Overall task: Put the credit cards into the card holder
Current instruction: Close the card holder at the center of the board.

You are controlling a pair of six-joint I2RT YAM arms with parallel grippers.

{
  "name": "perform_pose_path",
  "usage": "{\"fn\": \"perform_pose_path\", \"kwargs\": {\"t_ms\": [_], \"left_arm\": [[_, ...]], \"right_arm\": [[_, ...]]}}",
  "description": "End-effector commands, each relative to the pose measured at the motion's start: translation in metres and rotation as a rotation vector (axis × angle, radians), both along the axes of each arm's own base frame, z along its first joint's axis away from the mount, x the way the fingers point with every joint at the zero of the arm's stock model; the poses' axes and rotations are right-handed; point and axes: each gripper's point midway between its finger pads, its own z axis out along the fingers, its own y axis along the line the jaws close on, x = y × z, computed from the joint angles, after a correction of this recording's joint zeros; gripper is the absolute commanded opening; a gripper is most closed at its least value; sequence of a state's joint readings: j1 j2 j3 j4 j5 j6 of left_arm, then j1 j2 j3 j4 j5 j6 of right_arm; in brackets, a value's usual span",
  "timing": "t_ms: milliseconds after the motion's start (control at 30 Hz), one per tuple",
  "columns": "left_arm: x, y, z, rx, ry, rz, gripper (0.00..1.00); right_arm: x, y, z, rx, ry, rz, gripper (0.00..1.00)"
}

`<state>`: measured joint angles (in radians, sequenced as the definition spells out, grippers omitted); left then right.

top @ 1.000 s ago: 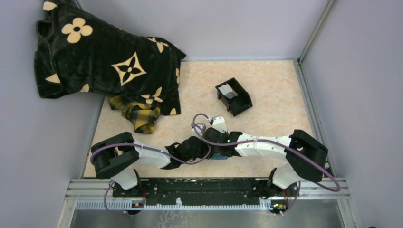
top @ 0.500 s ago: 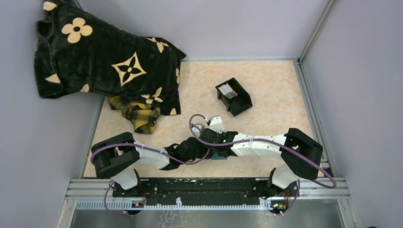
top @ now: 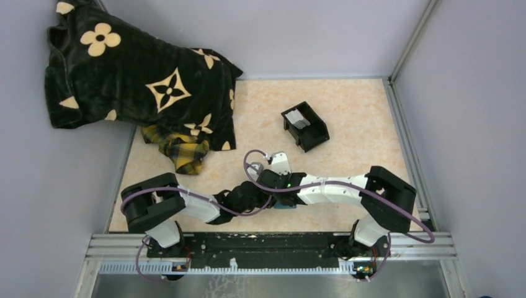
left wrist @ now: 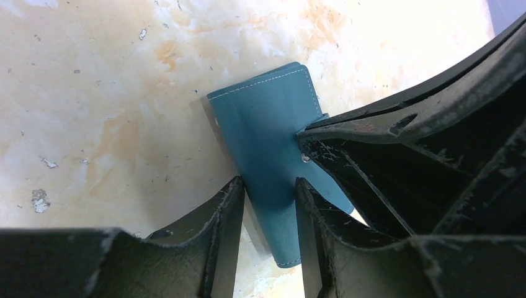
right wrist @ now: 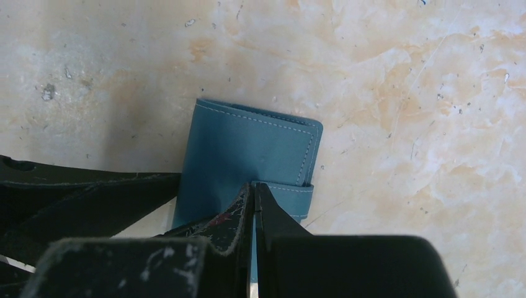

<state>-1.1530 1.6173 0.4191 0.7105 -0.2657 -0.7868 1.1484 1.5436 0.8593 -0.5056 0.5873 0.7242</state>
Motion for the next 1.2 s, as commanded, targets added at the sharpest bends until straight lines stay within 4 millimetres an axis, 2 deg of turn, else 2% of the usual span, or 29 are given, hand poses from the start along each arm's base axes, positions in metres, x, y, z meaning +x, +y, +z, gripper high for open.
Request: {"fn": "perform_pose_path", "kwargs": {"t_ms": [0, 233, 667, 867, 1167], "left_arm": [[-0.023, 0.021, -0.041, 0.100, 0.109, -0.028, 0.44], [-0.027, 0.032, -0.045, 0.085, 0.137, 0.005, 0.45], [-0.024, 0.036, -0.036, 0.061, 0.138, 0.051, 0.51], [-0.024, 0.036, -0.032, 0.038, 0.138, 0.054, 0.52], [-0.033, 0.045, -0.040, 0.024, 0.168, 0.059, 0.49]], "right_arm": [[-0.022, 0.011, -0.021, -0.010, 0.062, 0.018, 0.00], [-0.027, 0.007, -0.024, -0.016, 0.061, -0.004, 0.00], [-0.018, -0.008, 0.008, 0.022, -0.043, -0.053, 0.00], [-0.019, -0.011, 0.009, 0.030, -0.042, -0.054, 0.00], [-0.018, -0.004, 0.010, 0.040, -0.043, -0.045, 0.00]]}}
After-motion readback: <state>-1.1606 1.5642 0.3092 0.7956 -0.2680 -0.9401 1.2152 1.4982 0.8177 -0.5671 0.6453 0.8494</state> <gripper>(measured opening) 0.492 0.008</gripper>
